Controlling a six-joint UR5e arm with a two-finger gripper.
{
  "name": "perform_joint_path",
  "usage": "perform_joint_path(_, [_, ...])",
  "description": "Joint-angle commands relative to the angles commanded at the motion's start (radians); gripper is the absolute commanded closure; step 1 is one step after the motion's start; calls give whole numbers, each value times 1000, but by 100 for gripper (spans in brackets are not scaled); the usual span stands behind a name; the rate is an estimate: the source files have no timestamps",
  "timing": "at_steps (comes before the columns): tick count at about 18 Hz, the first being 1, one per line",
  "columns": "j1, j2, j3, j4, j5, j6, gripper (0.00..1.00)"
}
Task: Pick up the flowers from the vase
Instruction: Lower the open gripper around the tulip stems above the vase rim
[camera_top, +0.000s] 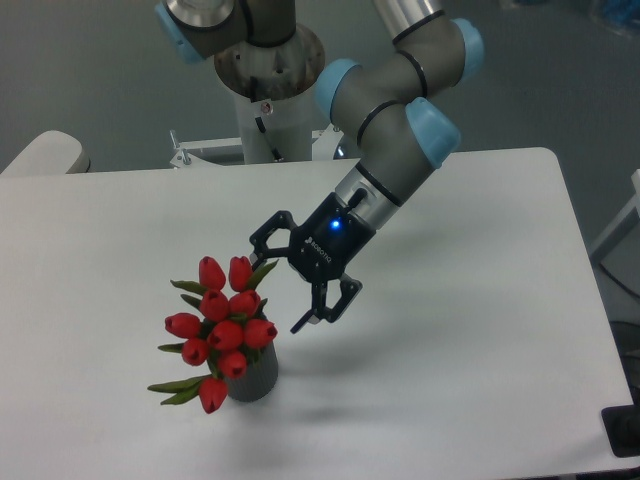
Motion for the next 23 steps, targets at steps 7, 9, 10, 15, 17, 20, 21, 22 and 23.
perform_joint_path(7, [-18, -18, 6, 5, 0, 2, 0])
perform_joint_path(9, [-20, -23, 8, 5, 0, 2, 0])
perform_joint_path(10, [-24, -23, 12, 5, 0, 2, 0])
perform_joint_path(15, [-49, -37, 26, 11, -2, 0, 0])
perform_joint_path(17, [-58, -41, 26, 15, -2, 0, 0])
perform_joint_path(20, [-61, -51, 28, 20, -3, 2, 0])
perform_joint_path(21, [-63, -55, 29, 20, -8, 5, 1])
perform_joint_path(22, [-63, -58, 31, 23, -15, 5, 10])
perform_joint_path(23, [-63, -61, 32, 28, -29, 3, 20])
